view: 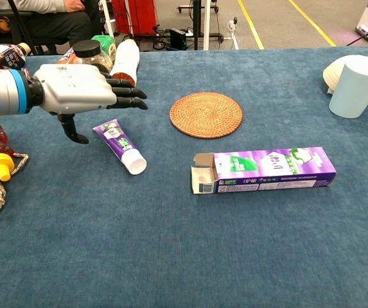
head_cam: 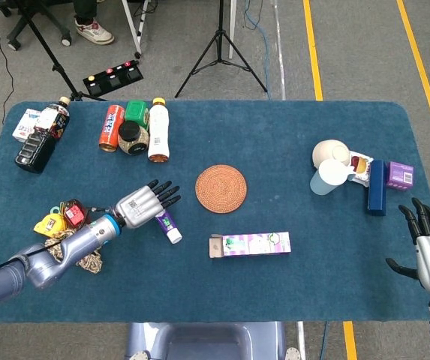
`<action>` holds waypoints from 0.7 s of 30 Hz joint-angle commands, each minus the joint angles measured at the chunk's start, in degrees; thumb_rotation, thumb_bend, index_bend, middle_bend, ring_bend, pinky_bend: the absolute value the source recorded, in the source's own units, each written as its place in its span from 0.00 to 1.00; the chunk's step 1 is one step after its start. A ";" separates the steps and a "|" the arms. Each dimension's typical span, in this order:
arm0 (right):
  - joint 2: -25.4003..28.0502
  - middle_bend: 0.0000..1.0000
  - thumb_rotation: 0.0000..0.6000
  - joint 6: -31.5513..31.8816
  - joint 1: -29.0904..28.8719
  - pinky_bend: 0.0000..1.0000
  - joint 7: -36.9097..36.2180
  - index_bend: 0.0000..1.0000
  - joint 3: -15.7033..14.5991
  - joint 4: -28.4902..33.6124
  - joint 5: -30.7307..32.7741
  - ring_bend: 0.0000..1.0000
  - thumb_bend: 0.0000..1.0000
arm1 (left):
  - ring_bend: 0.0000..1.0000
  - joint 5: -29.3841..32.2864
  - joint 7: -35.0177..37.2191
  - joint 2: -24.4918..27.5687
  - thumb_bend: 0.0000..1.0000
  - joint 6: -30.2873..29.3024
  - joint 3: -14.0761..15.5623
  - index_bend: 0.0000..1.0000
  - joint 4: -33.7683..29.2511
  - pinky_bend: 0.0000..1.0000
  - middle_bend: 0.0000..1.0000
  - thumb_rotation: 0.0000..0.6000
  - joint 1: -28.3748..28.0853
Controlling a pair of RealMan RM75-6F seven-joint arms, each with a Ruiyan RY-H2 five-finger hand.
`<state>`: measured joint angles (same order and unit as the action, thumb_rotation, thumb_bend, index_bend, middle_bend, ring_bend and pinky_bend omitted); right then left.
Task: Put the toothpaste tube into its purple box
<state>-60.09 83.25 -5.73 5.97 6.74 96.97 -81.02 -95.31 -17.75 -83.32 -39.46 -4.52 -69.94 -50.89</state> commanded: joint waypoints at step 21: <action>0.40 0.00 1.00 -0.01 -0.04 0.00 -0.38 0.10 -0.04 0.27 0.25 0.00 0.00 | 0.13 19.05 -16.18 -7.59 0.33 4.35 -2.49 0.30 0.67 0.31 0.11 1.00 -2.20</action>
<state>-59.69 83.23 -5.77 5.59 6.70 97.24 -80.76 -76.97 -33.28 -90.31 -34.44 -7.03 -69.45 -52.99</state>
